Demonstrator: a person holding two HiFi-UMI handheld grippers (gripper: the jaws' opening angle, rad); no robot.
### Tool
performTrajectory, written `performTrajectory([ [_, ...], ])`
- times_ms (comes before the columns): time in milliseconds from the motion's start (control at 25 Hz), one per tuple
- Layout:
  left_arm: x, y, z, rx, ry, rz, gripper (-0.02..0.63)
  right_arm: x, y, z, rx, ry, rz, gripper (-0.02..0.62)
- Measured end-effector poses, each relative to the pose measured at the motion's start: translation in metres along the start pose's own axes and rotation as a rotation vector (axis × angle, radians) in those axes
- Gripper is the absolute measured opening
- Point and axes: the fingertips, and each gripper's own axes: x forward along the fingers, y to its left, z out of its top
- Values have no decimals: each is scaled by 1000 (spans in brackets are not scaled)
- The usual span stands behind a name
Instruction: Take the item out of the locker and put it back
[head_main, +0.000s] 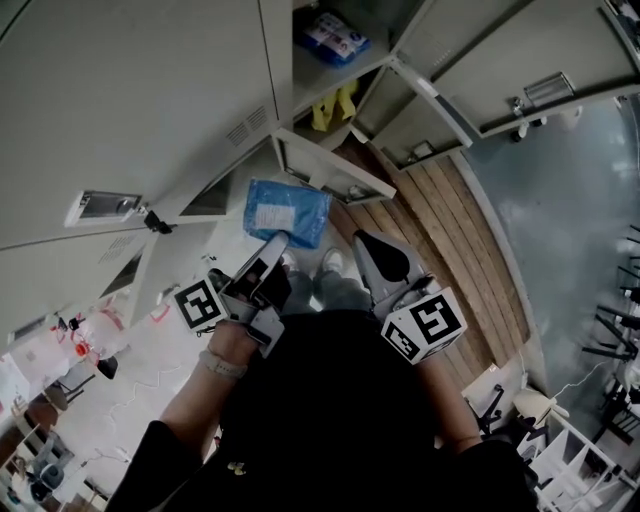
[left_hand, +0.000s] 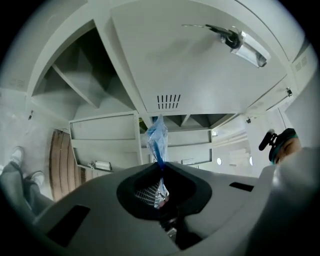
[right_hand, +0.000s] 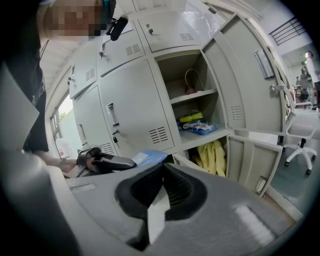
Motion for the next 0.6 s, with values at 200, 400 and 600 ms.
performTrajectory([
  [200,-3,-31,-2,39,35,-13,32,-3,4,13,-14,-25,28,-3],
  [400,-7,-58,-2,44,31,-35,32,-6,4,23,-15,-48,35,-3],
  [600,-9,-77,-3,52,26,-46,32,-8,3,27,-14,-57,43,-3],
])
